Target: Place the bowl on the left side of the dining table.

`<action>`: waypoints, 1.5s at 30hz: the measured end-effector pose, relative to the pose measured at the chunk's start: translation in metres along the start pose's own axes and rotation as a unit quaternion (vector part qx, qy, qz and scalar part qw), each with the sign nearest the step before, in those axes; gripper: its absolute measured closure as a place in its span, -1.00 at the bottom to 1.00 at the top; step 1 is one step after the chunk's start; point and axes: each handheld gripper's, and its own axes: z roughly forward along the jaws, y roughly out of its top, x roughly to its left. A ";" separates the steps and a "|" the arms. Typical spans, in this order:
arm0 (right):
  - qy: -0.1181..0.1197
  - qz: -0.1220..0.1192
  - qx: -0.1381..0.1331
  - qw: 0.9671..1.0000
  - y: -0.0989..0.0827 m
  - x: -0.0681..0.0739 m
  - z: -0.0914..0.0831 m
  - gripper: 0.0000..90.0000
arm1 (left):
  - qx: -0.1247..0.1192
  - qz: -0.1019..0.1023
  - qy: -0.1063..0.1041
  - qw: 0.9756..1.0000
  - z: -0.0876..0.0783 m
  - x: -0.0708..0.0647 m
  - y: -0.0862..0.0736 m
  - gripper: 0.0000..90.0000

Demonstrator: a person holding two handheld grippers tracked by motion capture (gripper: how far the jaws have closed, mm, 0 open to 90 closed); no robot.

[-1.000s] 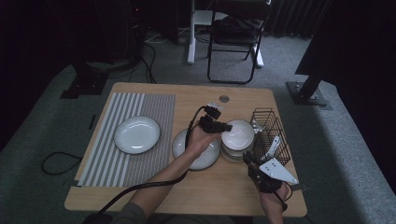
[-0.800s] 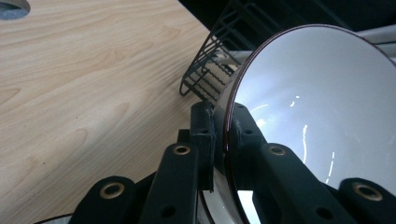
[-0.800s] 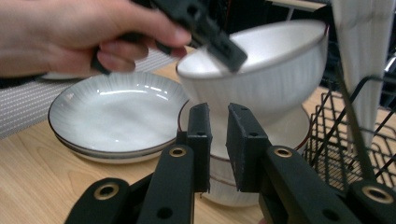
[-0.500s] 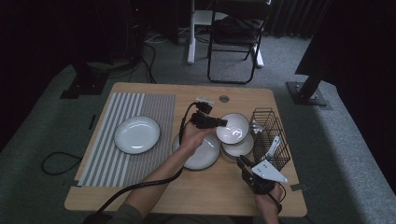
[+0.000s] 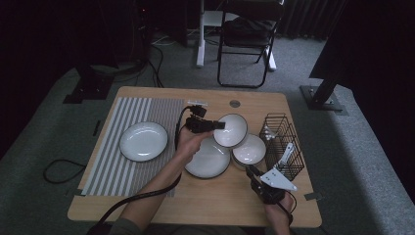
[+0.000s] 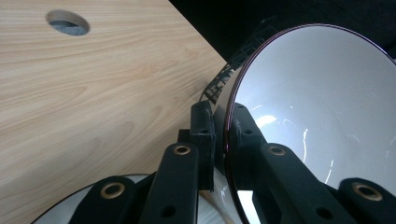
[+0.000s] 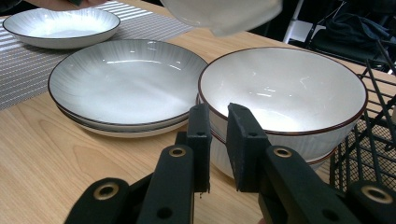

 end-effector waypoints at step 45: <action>0.022 -0.013 0.046 0.999 -0.006 0.010 0.032 0.84 | -0.072 -0.088 0.091 0.989 -0.136 0.099 -0.055 0.86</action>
